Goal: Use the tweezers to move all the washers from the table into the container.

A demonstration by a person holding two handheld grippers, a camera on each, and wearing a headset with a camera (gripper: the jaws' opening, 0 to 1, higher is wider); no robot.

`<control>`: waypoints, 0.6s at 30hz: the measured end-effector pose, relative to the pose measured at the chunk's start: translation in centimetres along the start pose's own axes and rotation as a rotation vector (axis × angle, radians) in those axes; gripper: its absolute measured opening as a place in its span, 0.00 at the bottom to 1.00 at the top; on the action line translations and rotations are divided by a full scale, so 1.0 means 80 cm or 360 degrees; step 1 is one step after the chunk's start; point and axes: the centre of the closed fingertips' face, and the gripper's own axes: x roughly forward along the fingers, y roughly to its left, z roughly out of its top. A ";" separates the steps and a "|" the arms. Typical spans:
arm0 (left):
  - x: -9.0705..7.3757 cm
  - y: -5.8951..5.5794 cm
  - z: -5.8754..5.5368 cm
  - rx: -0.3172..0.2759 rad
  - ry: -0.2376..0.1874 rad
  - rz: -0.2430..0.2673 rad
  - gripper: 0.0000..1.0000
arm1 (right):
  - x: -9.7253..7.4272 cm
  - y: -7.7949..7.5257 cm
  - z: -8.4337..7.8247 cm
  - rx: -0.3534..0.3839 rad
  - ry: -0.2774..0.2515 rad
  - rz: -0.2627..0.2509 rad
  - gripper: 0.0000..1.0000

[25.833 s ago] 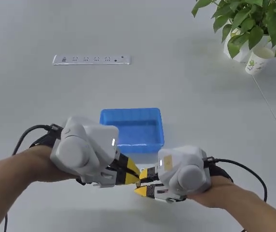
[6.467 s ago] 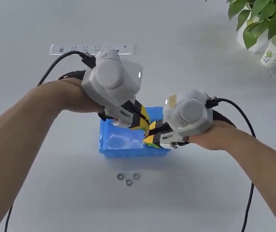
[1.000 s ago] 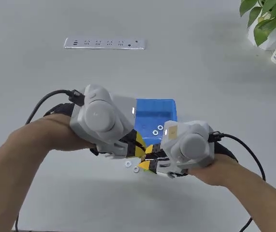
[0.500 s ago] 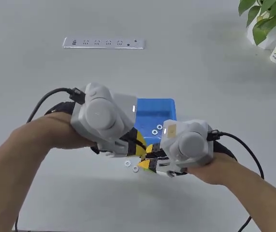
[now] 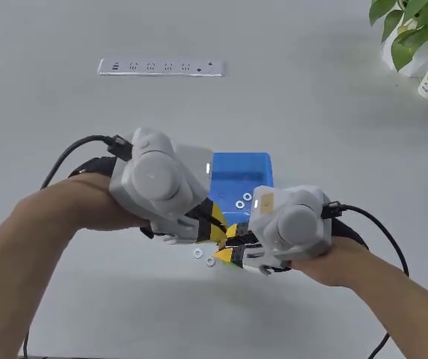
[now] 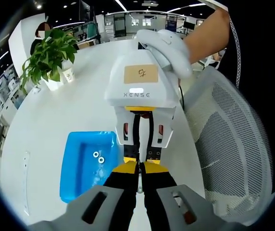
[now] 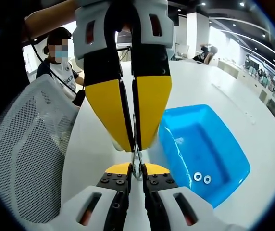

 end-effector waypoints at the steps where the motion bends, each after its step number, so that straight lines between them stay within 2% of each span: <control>1: 0.000 0.000 0.000 0.0001 0.0000 0.0001 0.06 | 0.000 0.000 0.000 -0.0003 0.0001 0.0000 0.10; 18: -0.018 -0.007 0.013 0.0000 -0.0011 -0.0004 0.06 | -0.016 0.009 0.016 -0.0032 0.0001 0.0003 0.10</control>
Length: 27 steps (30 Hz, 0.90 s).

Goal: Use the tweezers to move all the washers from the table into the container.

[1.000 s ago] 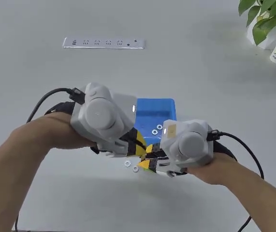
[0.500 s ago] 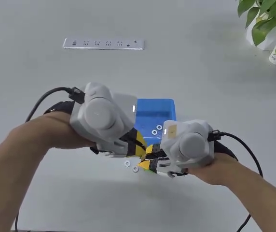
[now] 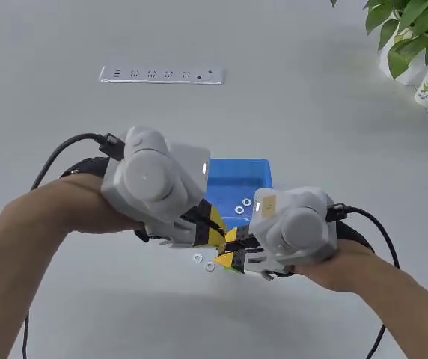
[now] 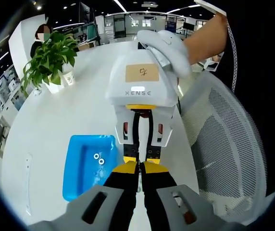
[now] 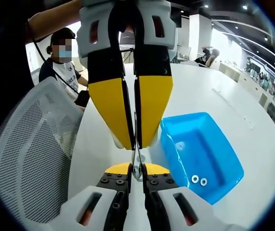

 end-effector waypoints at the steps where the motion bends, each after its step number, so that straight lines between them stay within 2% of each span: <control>1: -0.001 0.000 0.001 0.0000 0.0001 -0.0002 0.06 | -0.001 0.001 0.001 0.0002 0.0000 0.0001 0.10; 17: -0.024 0.002 0.022 0.0057 0.0031 0.0006 0.06 | -0.024 -0.003 0.023 0.0005 -0.0033 -0.0028 0.10; 27: -0.034 0.008 0.033 0.0071 0.0011 0.0008 0.06 | -0.034 -0.009 0.033 -0.0008 -0.0036 -0.0040 0.10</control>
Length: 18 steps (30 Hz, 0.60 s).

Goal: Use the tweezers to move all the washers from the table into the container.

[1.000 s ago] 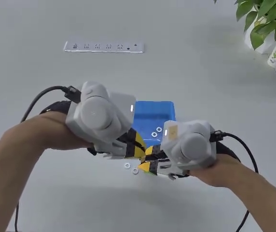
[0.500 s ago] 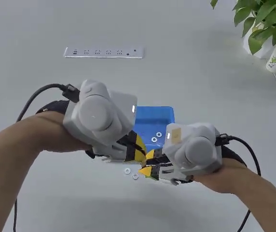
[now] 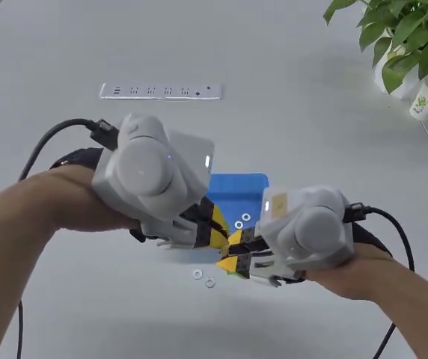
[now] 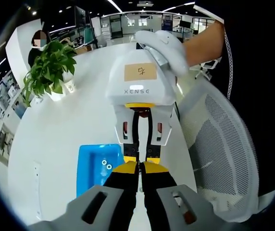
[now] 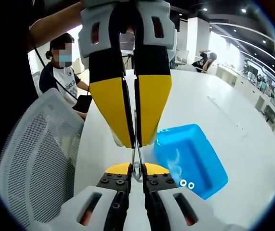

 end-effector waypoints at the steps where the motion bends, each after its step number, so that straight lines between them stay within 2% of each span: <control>1: -0.001 0.001 0.001 0.0001 -0.0001 0.0001 0.06 | -0.001 -0.001 0.001 0.0001 0.0000 -0.0001 0.10; 8: -0.008 0.008 0.007 0.0015 -0.0008 0.0008 0.06 | -0.008 -0.007 0.008 -0.0005 -0.0004 -0.0014 0.10; 18: -0.017 0.024 0.017 0.0037 -0.0021 0.0042 0.06 | -0.018 -0.026 0.018 -0.0025 -0.0001 -0.0048 0.10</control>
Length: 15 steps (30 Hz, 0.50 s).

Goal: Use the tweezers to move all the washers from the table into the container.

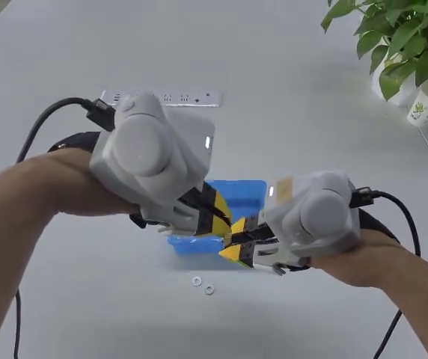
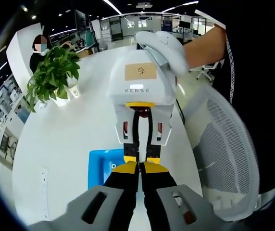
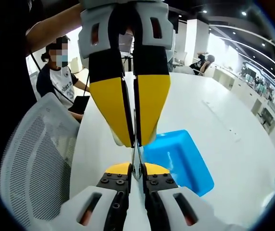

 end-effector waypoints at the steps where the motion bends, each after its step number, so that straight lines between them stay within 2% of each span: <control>1: -0.001 0.002 0.000 0.0002 0.0000 0.0003 0.06 | 0.000 -0.002 0.001 -0.0001 -0.0001 -0.0003 0.10; 15: 0.000 0.035 0.001 0.0021 0.0008 0.0040 0.06 | 0.002 -0.040 0.004 -0.0024 -0.0005 -0.0053 0.10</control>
